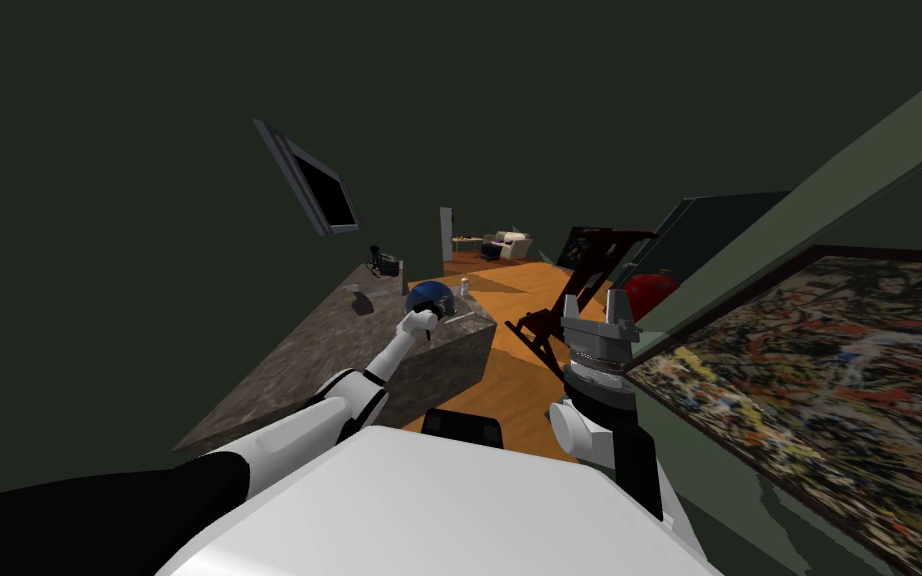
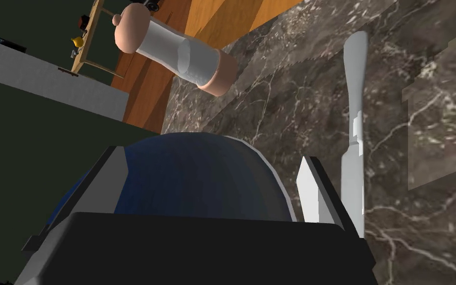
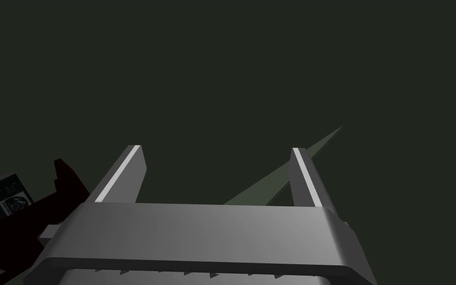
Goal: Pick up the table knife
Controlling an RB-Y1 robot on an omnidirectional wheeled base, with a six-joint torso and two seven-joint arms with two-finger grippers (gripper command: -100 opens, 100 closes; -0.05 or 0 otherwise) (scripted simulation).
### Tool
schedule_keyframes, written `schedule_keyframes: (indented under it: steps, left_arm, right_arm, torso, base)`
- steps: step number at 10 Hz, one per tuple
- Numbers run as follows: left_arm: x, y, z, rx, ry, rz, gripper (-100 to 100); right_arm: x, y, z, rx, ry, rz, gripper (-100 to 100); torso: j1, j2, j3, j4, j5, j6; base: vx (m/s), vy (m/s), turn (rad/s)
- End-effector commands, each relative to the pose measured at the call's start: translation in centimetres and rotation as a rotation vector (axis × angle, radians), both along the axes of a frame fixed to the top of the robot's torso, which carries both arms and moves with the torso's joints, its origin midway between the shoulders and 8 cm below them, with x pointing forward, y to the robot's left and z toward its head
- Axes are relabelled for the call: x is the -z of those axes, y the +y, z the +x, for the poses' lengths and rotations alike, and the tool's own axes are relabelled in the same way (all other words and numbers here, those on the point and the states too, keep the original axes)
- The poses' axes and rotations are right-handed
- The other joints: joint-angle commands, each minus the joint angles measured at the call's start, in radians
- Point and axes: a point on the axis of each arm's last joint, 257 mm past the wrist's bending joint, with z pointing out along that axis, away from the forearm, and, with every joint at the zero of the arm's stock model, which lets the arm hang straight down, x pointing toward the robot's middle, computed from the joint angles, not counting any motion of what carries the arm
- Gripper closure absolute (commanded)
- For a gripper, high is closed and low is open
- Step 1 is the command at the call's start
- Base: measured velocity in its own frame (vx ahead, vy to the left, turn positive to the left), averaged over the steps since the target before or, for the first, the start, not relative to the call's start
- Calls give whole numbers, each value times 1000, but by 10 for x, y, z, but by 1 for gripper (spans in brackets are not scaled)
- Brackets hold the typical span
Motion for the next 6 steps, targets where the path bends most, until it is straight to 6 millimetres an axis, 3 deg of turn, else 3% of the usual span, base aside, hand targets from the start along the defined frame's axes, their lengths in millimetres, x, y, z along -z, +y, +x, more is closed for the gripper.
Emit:
schedule_keyframes:
  steps: [1,5,6]
  left_arm:
    - [17,-1,-1,6,66,13,-100]
    - [28,-7,5,25,178,23,-100]
    - [40,-3,3,22,218,36,-100]
  right_arm:
    - [0,0,0,0,0,0,0]
    - [0,0,0,0,0,0,0]
    - [0,0,0,0,0,0,0]
  torso:
    - [0,0,0,0,0,0]
    - [0,0,0,0,0,0]
    - [0,0,0,0,0,0]
  base:
    - [18,-16,-11]
    - [18,-17,-13]
    - [26,-24,-12]
